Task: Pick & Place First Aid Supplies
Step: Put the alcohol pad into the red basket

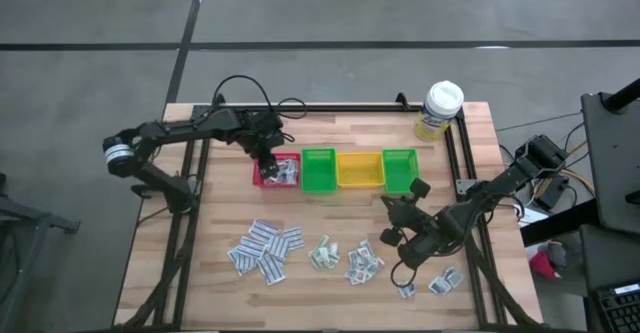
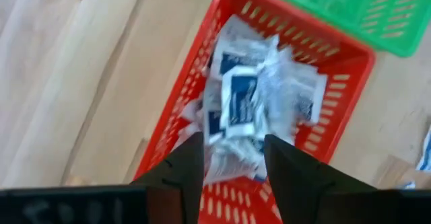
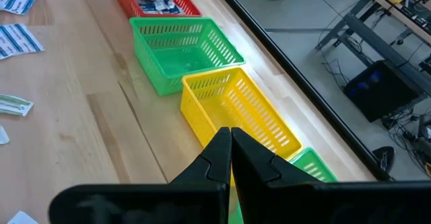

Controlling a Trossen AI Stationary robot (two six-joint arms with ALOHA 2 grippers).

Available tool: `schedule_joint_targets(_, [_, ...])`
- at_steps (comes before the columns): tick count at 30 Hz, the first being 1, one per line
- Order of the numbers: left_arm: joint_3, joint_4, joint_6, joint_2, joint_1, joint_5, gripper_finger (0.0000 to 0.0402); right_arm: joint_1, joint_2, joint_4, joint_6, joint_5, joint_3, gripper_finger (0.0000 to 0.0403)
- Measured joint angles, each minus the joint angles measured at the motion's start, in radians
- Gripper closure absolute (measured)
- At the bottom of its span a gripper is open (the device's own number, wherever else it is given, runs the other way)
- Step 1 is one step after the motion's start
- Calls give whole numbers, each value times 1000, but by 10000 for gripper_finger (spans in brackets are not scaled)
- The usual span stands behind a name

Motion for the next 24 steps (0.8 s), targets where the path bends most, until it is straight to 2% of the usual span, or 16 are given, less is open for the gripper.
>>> schedule_joint_targets(6, [0,-67,-36,-80,0,-13,249,0,0,0,0,0,0,394])
schedule_joint_targets(16, [0,-70,-122,-257,-38,9,250,0,0,0,-24,-12,0,394])
schedule_joint_targets(19, [-11,-43,-123,-321,-90,38,250,0,0,-2,-80,-79,0,394])
schedule_joint_targets(24, [-51,111,-113,-432,-215,39,250,0,-1,-2,-140,-278,0,394])
